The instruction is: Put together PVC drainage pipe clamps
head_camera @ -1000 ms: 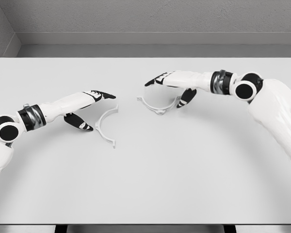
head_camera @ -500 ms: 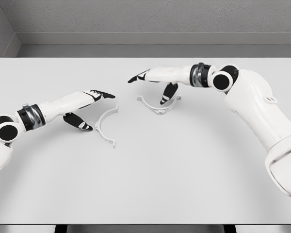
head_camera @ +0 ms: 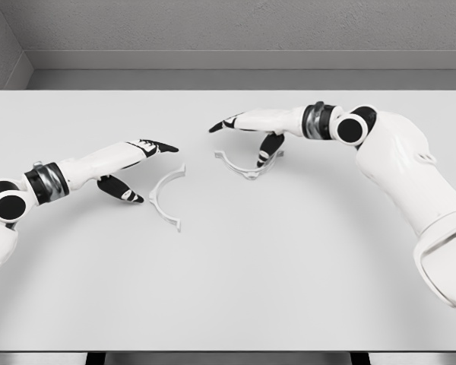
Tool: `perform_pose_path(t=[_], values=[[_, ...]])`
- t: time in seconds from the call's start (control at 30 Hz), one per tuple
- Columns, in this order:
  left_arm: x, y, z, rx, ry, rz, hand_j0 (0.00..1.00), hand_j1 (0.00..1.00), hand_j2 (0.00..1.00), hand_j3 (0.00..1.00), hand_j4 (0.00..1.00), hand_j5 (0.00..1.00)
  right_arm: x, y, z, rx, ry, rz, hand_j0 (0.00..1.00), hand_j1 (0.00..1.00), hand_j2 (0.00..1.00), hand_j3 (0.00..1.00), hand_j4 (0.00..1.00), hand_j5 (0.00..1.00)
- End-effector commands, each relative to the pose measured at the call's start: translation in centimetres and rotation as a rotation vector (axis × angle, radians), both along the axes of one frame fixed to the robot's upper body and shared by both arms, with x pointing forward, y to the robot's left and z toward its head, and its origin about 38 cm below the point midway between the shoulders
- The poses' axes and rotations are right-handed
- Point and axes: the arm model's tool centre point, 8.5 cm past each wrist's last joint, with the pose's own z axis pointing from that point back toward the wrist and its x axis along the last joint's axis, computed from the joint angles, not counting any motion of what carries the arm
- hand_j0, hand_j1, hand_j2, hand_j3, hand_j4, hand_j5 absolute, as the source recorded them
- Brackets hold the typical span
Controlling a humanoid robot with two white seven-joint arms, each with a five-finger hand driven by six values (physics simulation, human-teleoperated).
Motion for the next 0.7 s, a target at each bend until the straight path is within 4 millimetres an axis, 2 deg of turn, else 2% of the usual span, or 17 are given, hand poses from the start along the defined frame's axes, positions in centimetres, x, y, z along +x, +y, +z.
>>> perform_pose_path(t=[0.0,0.07,0.13,0.27,0.37,0.4,0.53,0.6,0.67], values=[[0.0,-0.1,0.0,-0.009,0.002,0.000,1.00,1.00,1.00,1.00,1.00,1.00,0.1,-0.4,0.1,0.005,0.000,-0.010,1.00,1.00,1.00,1.00,1.00,1.00],[-0.1,-0.9,-0.4,-0.006,0.008,-0.014,1.00,1.00,1.00,1.00,1.00,1.00,0.1,-0.8,0.0,0.001,0.002,-0.016,1.00,1.00,1.00,1.00,1.00,1.00],[0.0,-0.9,-0.4,0.002,0.005,-0.013,1.00,1.00,1.00,1.00,1.00,1.00,0.0,-1.1,-0.3,-0.003,0.006,-0.020,1.00,1.00,1.00,1.00,1.00,1.00],[0.0,-0.8,-0.3,0.001,0.003,-0.010,1.00,1.00,1.00,1.00,1.00,1.00,0.2,-2.8,-0.3,-0.016,0.006,-0.046,1.00,1.00,1.00,1.00,1.00,1.00],[0.6,0.8,0.0,0.011,0.004,0.027,1.00,1.00,1.00,1.00,1.00,1.00,0.5,-4.3,0.2,-0.003,-0.002,-0.079,1.00,1.00,1.00,1.00,1.00,1.00],[1.0,0.8,0.7,0.013,-0.010,0.028,1.00,1.00,1.00,1.00,1.00,1.00,0.5,-4.6,0.3,0.000,-0.005,-0.086,1.00,1.00,1.00,1.00,1.00,1.00],[0.8,4.1,1.8,0.072,-0.021,0.062,1.00,1.00,1.00,1.00,1.00,1.00,0.6,-5.5,0.4,0.001,-0.006,-0.102,1.00,1.00,1.00,1.00,1.00,1.00],[0.7,4.1,1.5,0.074,-0.015,0.063,1.00,1.00,1.00,1.00,1.00,1.00,0.6,-6.1,0.5,-0.003,-0.006,-0.113,1.00,1.00,1.00,1.00,1.00,1.00],[0.7,4.1,1.4,0.073,-0.014,0.063,1.00,1.00,1.00,1.00,1.00,1.00,0.8,-5.2,0.9,0.004,-0.013,-0.098,1.00,1.00,1.00,1.00,1.00,1.00]])
